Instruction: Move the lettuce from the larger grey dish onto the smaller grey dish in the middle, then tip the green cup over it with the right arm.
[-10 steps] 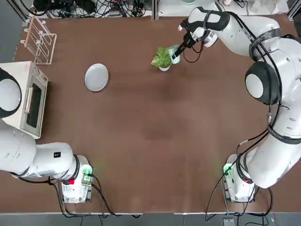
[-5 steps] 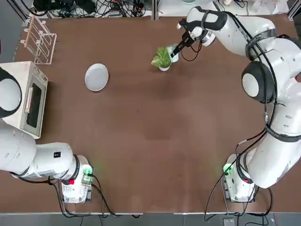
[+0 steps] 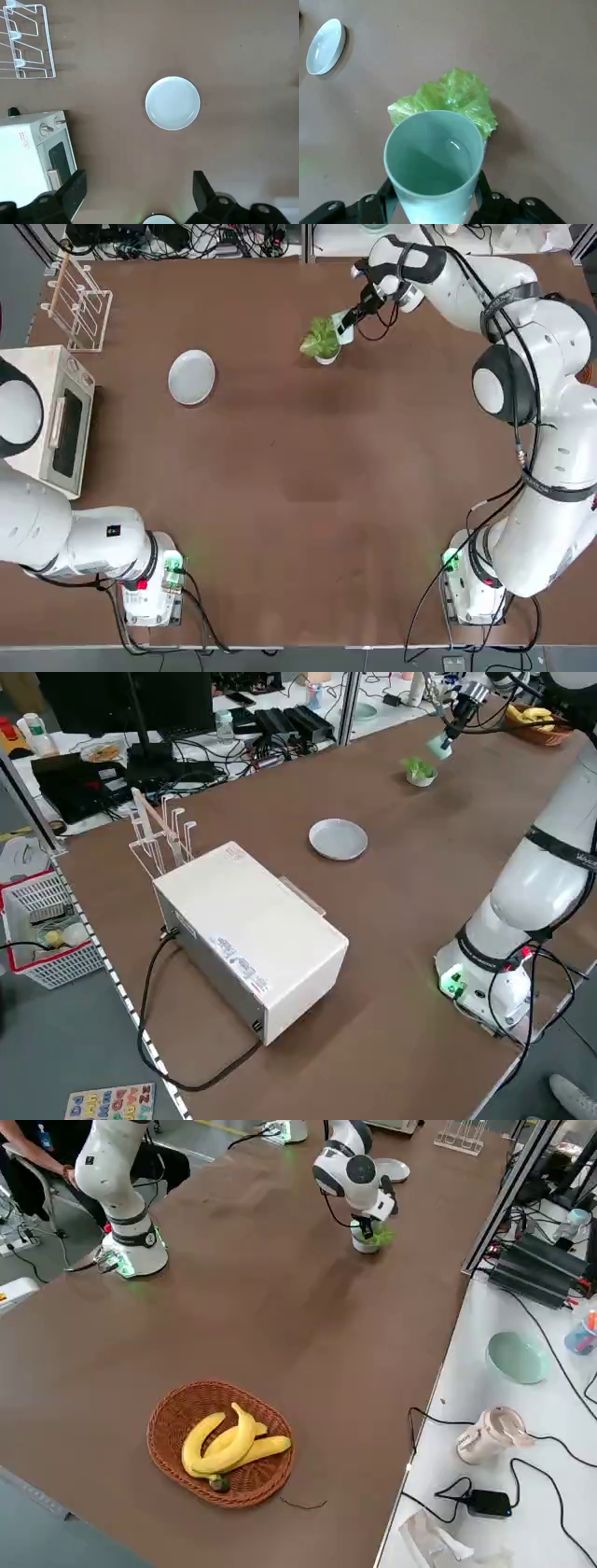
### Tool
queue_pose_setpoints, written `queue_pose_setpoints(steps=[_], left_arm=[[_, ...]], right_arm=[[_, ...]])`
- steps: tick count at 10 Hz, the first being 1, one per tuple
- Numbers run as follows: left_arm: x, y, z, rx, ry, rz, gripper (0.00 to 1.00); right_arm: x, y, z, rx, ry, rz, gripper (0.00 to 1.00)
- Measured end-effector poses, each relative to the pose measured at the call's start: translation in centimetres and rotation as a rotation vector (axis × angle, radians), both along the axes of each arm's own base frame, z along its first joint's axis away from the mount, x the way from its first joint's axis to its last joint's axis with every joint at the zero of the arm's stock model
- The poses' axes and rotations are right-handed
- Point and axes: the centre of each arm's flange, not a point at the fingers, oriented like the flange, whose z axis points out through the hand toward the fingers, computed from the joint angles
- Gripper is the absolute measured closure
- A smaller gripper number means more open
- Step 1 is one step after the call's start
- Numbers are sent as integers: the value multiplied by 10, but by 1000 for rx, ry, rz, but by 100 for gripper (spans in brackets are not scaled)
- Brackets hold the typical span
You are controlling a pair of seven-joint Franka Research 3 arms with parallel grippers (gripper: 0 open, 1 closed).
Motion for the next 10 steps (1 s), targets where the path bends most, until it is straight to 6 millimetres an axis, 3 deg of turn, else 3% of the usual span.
queue_pose_setpoints(steps=[10], left_arm=[[1, 14, 0, 0, 0, 28, 0]], right_arm=[[-2, 20, -1, -3, 178, -123, 31]])
